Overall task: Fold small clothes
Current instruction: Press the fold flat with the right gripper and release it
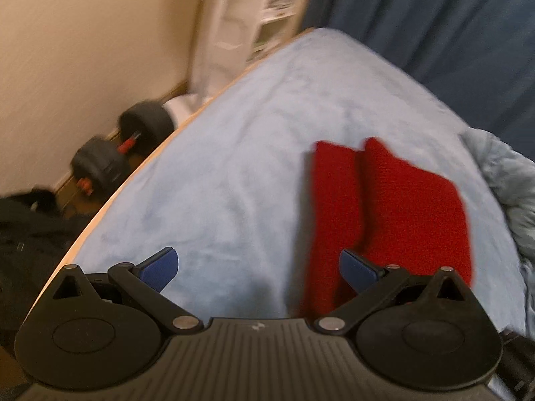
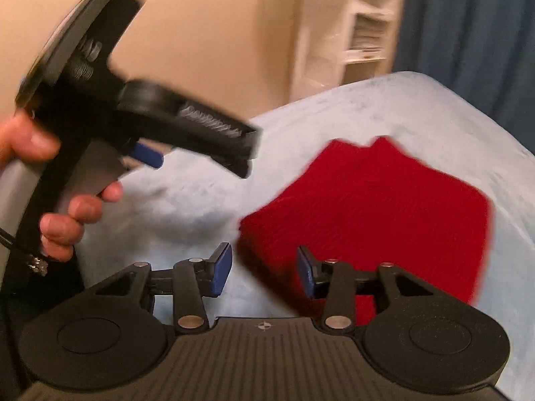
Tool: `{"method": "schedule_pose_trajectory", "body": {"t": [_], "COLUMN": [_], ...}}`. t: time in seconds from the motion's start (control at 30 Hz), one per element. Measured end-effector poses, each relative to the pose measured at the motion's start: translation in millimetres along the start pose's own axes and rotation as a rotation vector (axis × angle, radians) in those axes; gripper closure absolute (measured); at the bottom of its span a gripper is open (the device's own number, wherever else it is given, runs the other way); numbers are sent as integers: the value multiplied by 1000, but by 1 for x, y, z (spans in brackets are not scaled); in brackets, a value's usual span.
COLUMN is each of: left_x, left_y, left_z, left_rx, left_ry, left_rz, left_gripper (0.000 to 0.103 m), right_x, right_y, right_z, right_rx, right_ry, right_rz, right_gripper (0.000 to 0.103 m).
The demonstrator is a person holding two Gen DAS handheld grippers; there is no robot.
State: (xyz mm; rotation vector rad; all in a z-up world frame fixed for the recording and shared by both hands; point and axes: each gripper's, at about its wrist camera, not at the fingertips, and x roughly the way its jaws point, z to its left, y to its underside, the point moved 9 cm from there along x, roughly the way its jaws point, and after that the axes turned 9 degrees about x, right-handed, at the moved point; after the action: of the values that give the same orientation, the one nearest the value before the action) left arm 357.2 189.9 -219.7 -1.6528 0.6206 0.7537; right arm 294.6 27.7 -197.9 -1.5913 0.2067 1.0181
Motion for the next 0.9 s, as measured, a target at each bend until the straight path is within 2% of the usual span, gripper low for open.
{"method": "schedule_pose_trajectory", "body": {"t": [0.1,0.17,0.2,0.23,0.3,0.33,0.4,0.47,0.6,0.67,0.73,0.83,0.9], "left_x": [-3,11,21,31,46,49,56,57,22,-6,-33,-73,-94], "left_y": [-4,1,9,16,34,41,57,69,58,51,48,50,55], "left_z": [-26,-38,-41,-39,-24,-17,0,11,5,-9,-25,-52,-61], "left_rx": [88,141,168,196,228,231,238,242,163,154,148,149,152], "left_ry": [3,-22,-51,-107,-211,-227,-274,-291,-215,-191,-174,-156,-154], "left_rz": [-22,17,52,89,139,151,221,262,212,166,141,117,102], "left_gripper": [0,0,0,0,0,0,0,0,0,0,0,0,0], "right_x": [-25,-24,-17,-9,15,21,21,14,-21,-49,-80,-129,-152], "right_y": [0,9,14,21,46,59,67,72,53,39,30,27,28], "right_z": [-54,-86,-97,-105,-106,-103,-94,-90,-88,-79,-70,-56,-51], "right_rx": [143,220,255,290,335,314,235,203,272,270,258,228,211], "right_ry": [172,269,288,282,247,253,280,283,240,240,258,304,327], "right_rz": [-52,-39,-18,7,117,134,92,83,80,18,-35,-121,-164], "right_gripper": [60,63,64,64,63,63,63,63,62,46,36,23,19]}}
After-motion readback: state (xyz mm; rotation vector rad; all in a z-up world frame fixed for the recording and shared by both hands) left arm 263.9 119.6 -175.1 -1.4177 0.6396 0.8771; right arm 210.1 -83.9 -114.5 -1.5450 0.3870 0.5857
